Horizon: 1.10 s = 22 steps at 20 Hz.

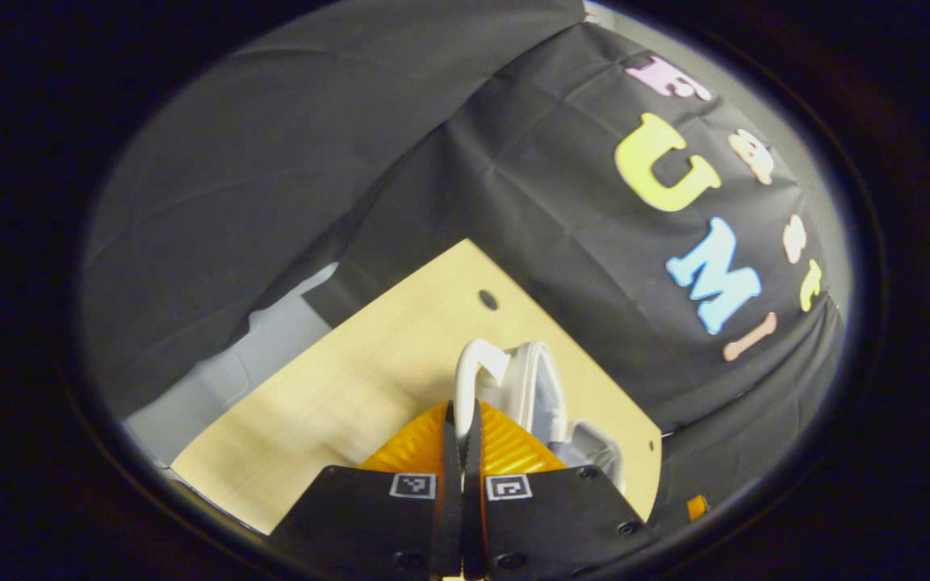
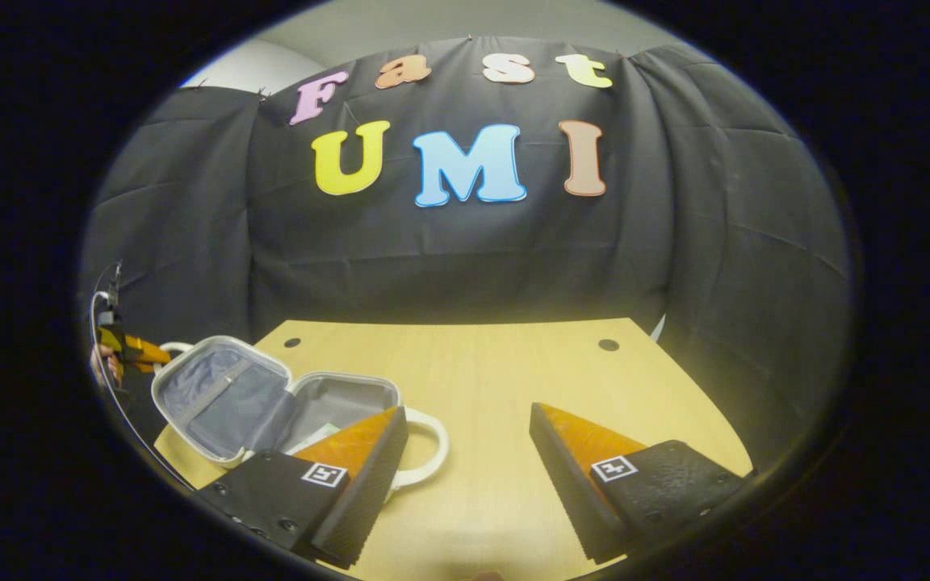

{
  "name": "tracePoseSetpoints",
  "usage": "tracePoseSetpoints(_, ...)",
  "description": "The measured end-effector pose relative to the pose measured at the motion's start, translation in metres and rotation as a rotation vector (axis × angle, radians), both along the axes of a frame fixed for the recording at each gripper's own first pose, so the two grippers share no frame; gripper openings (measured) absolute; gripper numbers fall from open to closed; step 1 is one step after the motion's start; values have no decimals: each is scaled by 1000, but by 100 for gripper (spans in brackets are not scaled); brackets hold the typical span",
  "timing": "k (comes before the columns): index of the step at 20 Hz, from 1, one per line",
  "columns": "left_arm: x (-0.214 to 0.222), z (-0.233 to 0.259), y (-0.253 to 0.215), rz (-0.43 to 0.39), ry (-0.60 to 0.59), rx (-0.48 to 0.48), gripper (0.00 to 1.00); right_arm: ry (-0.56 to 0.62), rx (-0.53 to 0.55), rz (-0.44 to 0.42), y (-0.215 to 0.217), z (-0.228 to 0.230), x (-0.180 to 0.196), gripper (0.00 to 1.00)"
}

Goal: First open the suitcase, pack the skin care products into it, and then close the suitcase.

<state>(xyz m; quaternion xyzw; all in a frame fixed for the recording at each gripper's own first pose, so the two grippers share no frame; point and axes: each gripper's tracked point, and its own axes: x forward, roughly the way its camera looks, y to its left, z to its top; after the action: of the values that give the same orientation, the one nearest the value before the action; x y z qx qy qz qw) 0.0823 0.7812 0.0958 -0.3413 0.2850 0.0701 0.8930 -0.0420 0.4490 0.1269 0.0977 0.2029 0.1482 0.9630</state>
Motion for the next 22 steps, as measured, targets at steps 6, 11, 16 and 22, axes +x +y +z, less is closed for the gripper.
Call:
tracePoseSetpoints(6,28,80,-122,-184,-109,186,8,-71,27,22,-19,16,8,93)
tracePoseSetpoints(11,44,105,-255,-338,-144,242,8,-104,66,29,-42,24,14,93)
tracePoseSetpoints(16,45,70,-370,-479,-108,288,8,-88,108,-5,-81,15,18,93)
tracePoseSetpoints(22,36,-10,-470,-616,0,376,8,-66,101,-34,-128,-12,14,93)
